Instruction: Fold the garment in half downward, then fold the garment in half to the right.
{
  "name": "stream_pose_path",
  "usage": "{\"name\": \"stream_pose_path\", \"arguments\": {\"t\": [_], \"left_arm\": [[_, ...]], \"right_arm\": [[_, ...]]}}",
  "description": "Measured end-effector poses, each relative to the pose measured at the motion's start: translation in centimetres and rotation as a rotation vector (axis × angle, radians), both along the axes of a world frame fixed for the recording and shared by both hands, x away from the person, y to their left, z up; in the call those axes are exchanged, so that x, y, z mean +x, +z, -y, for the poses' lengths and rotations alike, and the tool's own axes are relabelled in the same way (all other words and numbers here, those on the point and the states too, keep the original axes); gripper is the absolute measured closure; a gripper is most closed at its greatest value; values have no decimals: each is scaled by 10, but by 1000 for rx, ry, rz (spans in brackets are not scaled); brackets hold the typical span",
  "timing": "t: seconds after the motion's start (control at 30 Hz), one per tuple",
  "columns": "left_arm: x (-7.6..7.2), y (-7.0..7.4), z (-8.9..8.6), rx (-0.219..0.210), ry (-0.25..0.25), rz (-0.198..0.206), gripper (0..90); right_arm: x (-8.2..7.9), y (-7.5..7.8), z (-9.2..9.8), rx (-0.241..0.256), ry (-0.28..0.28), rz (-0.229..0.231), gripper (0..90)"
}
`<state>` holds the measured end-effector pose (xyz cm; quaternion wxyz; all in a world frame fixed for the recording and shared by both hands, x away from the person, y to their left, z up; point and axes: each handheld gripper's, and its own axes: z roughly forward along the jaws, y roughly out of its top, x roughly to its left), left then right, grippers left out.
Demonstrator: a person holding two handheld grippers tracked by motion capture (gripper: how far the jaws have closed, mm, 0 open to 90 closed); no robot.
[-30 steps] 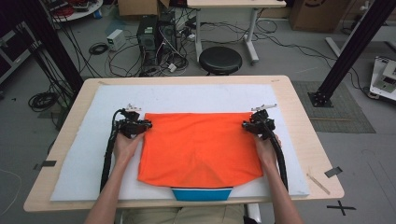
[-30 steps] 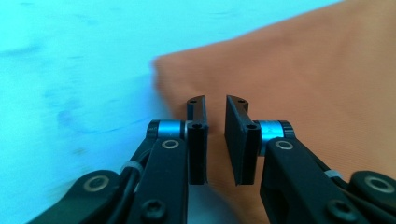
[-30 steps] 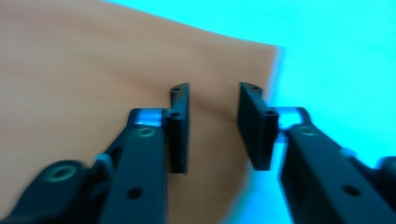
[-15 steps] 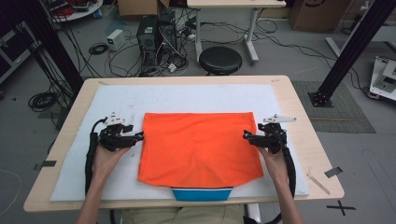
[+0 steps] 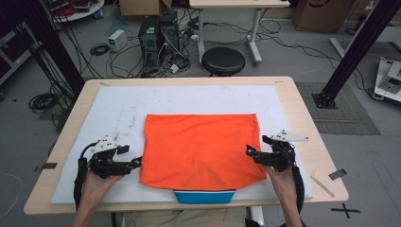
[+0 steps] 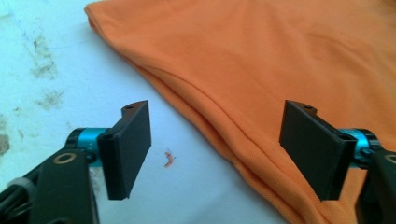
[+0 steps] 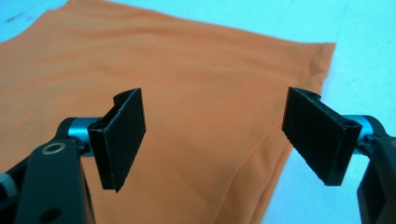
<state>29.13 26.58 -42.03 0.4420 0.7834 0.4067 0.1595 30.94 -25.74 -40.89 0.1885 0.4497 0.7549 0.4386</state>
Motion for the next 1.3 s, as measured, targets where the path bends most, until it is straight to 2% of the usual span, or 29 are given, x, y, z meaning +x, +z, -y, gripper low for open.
{"name": "stream_pose_path", "arguments": {"t": [0.17,0.37,0.43,0.5,0.6,0.7,0.77,0.9,1.03,1.1,1.17,1.23,1.3], "left_arm": [[-6,1,1,-19,-6,12,244],[-4,3,2,21,-12,26,244],[-4,2,3,1,-11,21,244],[-4,2,3,3,-27,17,246],[-6,3,5,15,-34,29,250],[-8,5,6,10,-32,44,261],[-10,6,7,13,-13,57,280],[-11,5,8,-9,-21,62,280],[-18,0,10,-35,-43,46,280],[-23,-3,14,-16,-58,16,280],[-30,-8,18,-1,-68,12,305],[-37,-14,23,32,-72,6,305],[-42,-18,26,64,-62,14,307]], "right_arm": [[1,-4,0,-6,2,-9,222],[2,-6,3,-3,-13,-12,222],[3,-7,4,-4,-15,-12,222],[3,-7,4,9,-26,-8,223],[3,-6,3,6,-36,4,224],[2,-6,2,0,-43,10,231],[2,-7,3,4,-29,4,231],[2,-8,1,8,-14,2,231],[1,-5,1,39,-11,5,231],[2,-4,3,48,-11,6,248],[1,-4,2,37,-11,-3,277],[-1,-4,0,10,-14,10,289],[-2,-4,-1,2,-16,3,287]]}}
